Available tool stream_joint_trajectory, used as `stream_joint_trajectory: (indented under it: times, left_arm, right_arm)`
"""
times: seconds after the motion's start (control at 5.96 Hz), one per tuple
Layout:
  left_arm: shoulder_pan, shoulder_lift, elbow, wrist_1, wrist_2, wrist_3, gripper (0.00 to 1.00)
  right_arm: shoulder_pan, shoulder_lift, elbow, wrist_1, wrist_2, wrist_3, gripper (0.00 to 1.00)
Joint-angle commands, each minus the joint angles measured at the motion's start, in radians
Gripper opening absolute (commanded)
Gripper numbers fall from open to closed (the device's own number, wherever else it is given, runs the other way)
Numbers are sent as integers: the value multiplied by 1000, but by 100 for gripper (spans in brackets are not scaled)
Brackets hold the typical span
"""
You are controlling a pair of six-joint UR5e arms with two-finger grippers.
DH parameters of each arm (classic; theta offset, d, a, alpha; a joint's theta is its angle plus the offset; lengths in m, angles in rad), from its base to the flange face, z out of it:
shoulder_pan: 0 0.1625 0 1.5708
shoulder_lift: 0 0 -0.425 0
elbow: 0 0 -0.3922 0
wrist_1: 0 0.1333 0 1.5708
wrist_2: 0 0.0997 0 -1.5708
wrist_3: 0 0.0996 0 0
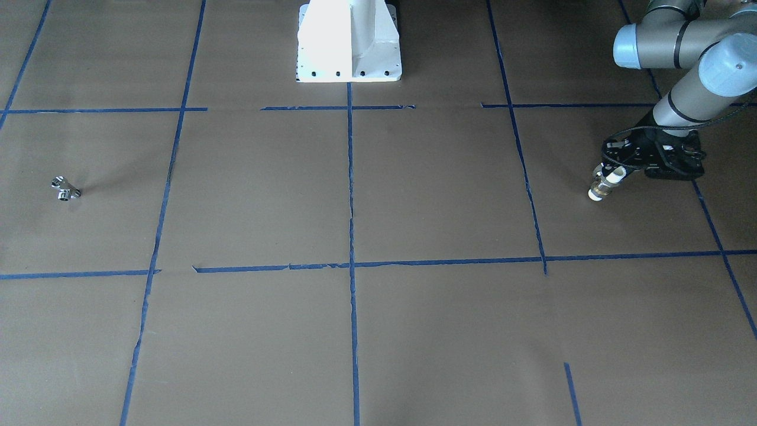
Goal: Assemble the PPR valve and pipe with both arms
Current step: 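Lower the left gripper onto the white PPR fitting and grasp it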
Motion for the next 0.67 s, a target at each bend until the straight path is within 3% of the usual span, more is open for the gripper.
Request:
stream_joint_trajectory:
  times: [0.0, 0.17, 0.34, 0.5]
  left_arm:
    - [16, -108, -42, 7, -4, -118, 0]
    - [123, -209, -41, 19, 1, -210, 0]
    - [249, -367, -24, 127, 9, -307, 0]
    - [311, -552, 17, 260, 107, -375, 0]
  right_arm:
    - [0, 0, -1, 0, 16, 0, 100]
    - [0, 0, 0, 3, 24, 0, 100]
    - [0, 0, 0, 3, 24, -1, 100]
    - [0, 0, 2, 5, 24, -7, 100]
